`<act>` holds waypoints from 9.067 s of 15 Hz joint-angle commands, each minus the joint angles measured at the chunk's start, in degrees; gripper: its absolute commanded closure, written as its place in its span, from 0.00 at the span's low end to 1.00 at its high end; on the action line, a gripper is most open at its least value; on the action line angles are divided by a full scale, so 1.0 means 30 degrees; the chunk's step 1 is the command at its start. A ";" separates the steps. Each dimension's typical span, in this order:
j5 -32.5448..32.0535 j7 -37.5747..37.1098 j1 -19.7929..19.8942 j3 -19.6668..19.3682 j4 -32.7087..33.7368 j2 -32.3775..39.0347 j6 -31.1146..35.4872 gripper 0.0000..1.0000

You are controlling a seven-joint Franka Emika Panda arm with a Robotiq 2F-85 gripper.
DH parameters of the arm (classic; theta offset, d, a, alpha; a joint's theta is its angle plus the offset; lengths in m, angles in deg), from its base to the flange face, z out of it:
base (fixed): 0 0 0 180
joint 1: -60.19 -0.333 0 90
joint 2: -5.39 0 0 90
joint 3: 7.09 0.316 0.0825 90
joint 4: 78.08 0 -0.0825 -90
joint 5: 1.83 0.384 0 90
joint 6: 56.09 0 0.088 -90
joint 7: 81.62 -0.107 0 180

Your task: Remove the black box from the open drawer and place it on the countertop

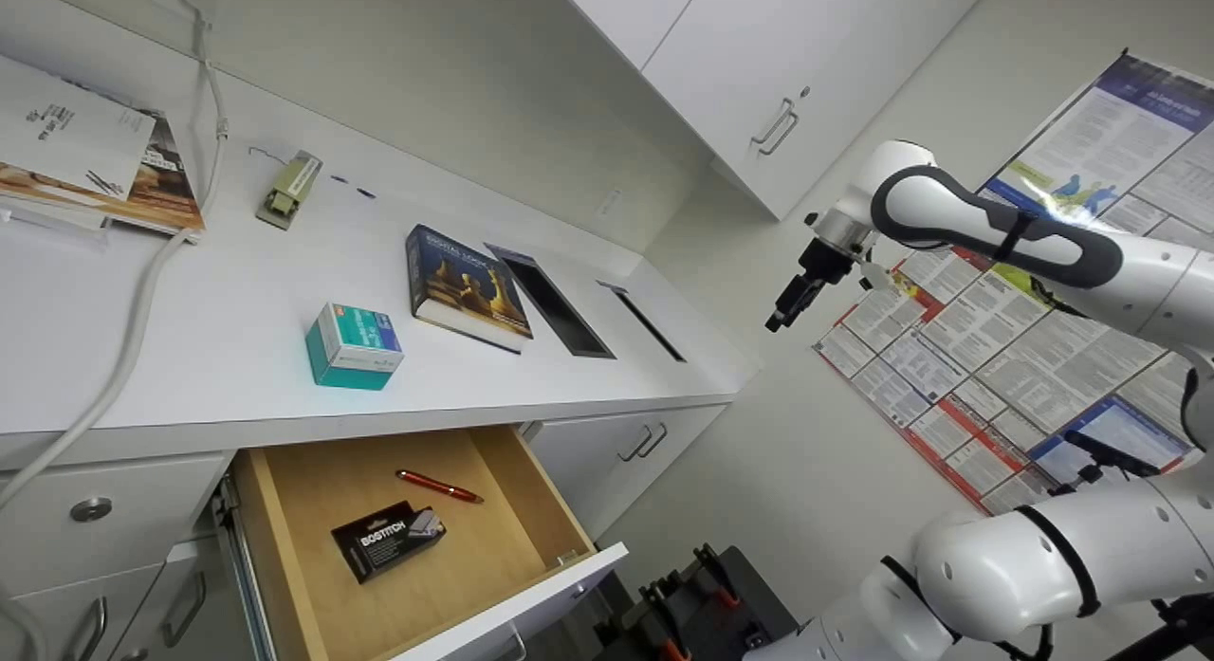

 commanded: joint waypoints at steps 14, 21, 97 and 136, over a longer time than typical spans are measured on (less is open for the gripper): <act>0.1448 0.0351 -0.4914 0.3825 -0.3000 -0.1492 0.0494 0.00; 0.2461 0.4734 -0.6459 0.3514 -0.4329 -0.0187 0.5832 0.00; -0.7943 -0.2129 -1.3892 0.3922 -0.0201 1.5352 2.0361 0.81; 0.0381 -0.0608 -0.6722 0.5989 0.6915 1.7383 1.4382 0.81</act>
